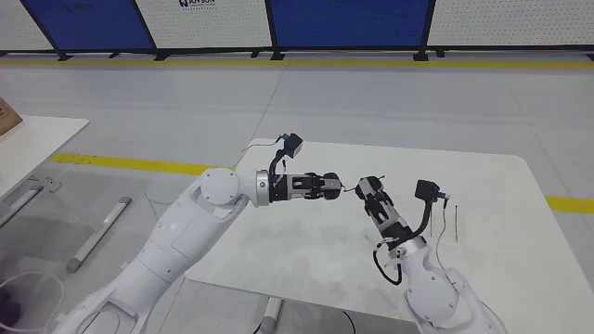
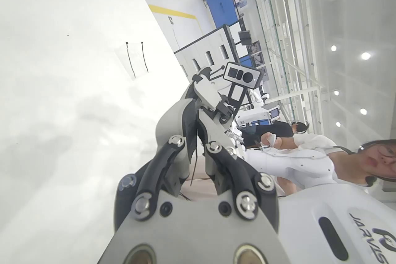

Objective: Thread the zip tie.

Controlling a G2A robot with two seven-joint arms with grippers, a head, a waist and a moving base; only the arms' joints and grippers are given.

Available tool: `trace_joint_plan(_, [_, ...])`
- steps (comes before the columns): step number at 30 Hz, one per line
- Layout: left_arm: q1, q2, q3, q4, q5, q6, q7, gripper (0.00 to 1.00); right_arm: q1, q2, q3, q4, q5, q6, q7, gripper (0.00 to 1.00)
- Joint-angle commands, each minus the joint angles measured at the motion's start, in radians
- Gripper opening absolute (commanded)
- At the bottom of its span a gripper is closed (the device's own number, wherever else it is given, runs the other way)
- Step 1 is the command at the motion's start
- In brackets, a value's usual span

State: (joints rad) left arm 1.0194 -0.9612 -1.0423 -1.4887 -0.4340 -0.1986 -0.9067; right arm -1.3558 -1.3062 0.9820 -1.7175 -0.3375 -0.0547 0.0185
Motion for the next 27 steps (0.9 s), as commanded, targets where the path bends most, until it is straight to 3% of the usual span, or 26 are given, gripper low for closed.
trace_joint_plan(1, [0.0,0.0,0.0,0.0,0.0,0.0,0.0,0.0,0.003,-0.002,0.002,0.007,0.009,-0.004,0.003,0.0])
trace_joint_plan(27, [0.0,0.0,0.0,0.0,0.0,0.0,0.0,0.0,-0.016,-0.007,0.028,-0.009,-0.003,-0.012,-0.013,0.0])
